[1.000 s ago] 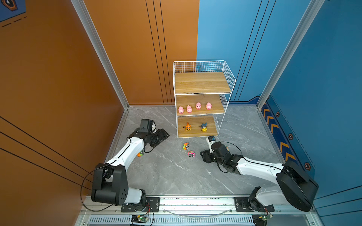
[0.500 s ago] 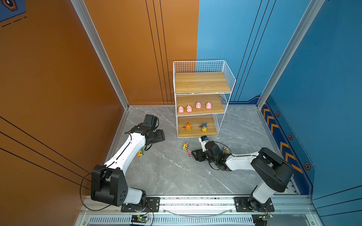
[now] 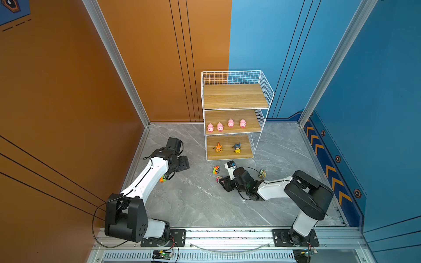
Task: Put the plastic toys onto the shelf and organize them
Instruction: 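Withdraw the right gripper down toward the floor cars, then swing the left gripper over the pink toy car while the right gripper hovers nearby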
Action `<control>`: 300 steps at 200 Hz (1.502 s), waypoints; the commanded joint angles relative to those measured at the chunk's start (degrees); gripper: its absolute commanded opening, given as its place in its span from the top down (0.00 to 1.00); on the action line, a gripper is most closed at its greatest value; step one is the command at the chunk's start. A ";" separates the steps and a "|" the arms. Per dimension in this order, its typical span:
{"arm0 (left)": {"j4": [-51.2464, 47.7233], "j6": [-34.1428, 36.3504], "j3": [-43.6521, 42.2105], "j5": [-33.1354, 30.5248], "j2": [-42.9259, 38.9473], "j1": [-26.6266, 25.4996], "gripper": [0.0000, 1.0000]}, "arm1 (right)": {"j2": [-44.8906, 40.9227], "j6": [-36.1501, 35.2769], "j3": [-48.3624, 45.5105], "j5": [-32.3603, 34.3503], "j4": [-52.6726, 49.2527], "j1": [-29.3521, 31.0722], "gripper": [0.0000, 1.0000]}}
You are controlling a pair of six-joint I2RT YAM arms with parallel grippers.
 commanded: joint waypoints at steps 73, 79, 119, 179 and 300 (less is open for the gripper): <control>0.99 -2.24 -5.74 0.62 -4.73 -0.95 0.21 | 2.30 -14.47 4.63 27.05 -7.74 15.55 0.70; 1.07 -2.31 -5.78 0.70 -4.77 -1.01 0.21 | 2.38 -14.43 4.70 28.03 -7.67 15.84 0.70; 2.36 -3.43 -7.15 0.42 -4.98 -3.36 0.21 | -1.35 -12.07 0.47 26.30 -2.72 14.77 0.62; 2.84 -6.27 -6.92 -8.36 -4.41 -16.52 0.21 | -11.60 -2.75 -10.41 17.66 7.13 9.48 0.53; 5.56 -3.62 7.91 -13.00 16.62 -36.71 0.21 | -36.82 2.15 -20.20 15.28 -9.45 0.95 0.44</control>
